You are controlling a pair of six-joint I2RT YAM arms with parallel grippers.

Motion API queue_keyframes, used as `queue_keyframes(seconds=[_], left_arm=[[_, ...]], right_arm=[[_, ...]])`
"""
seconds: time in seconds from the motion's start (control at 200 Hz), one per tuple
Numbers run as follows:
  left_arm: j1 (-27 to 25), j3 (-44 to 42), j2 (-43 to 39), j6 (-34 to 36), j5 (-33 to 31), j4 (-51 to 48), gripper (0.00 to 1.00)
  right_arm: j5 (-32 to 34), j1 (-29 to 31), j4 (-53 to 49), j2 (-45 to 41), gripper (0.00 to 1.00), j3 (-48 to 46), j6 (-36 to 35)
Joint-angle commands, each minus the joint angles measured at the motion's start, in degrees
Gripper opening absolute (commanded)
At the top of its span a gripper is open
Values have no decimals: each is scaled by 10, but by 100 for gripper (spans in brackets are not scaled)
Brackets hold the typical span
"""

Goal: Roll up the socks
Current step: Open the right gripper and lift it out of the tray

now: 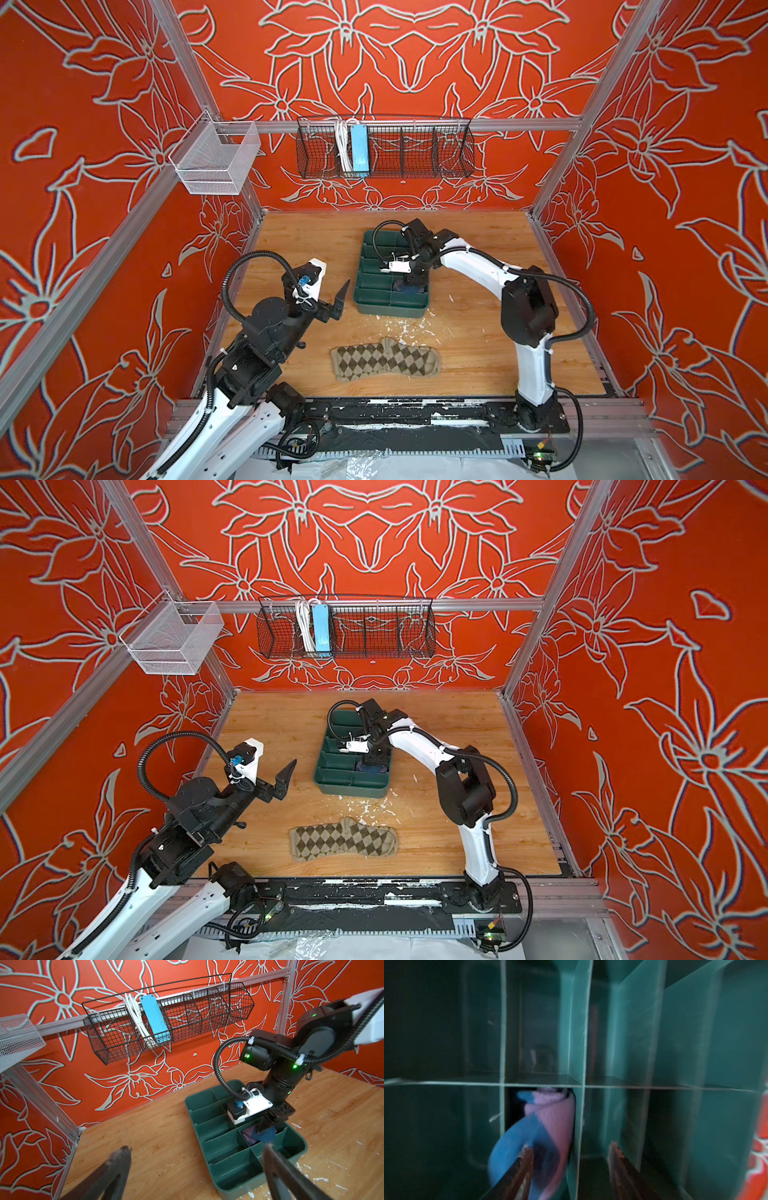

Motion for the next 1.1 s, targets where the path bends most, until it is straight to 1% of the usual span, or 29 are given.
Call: queue_keyframes(seconds=[0.0,0.13,0.31,0.335,0.455,0.641,0.711,0.786,0.921,1.001,1.036,1.041,1.051,1.056,1.071,1.091], left_arm=[[0,14,5,-4,5,15,97],[0,13,12,0,3,19,97],[0,12,19,3,3,24,97],[0,11,21,3,3,24,97],[0,12,23,2,5,26,97],[0,12,23,0,5,23,97],[0,13,25,-1,5,22,97],[1,17,30,-8,1,21,97],[0,27,50,-31,-3,19,97],[0,28,62,-53,-23,27,97],[0,28,69,-66,-38,33,97],[1,28,69,-68,-40,34,97],[0,27,71,-72,-46,37,97],[0,27,72,-74,-49,39,97],[0,26,75,-79,-59,44,97],[0,27,79,-91,-72,47,97]], right_arm=[[16,3,-39,35,61,34,-19],[25,2,-58,70,61,48,-28],[32,-1,-59,101,62,48,-34],[32,-1,-59,105,64,48,-34],[32,-4,-48,126,65,47,-32],[52,-10,-20,140,65,42,-19],[48,-11,-12,127,65,38,-14],[28,-14,10,93,65,22,-5],[-24,-23,80,0,66,-27,26],[-54,-32,125,-62,67,-61,57],[-65,-36,141,-87,68,-76,67],[-67,-37,142,-91,74,-79,69],[-69,-38,147,-96,90,-83,72],[-71,-38,148,-101,94,-86,73],[-74,-40,156,-113,97,-92,78],[-75,-42,169,-128,98,-103,86]])
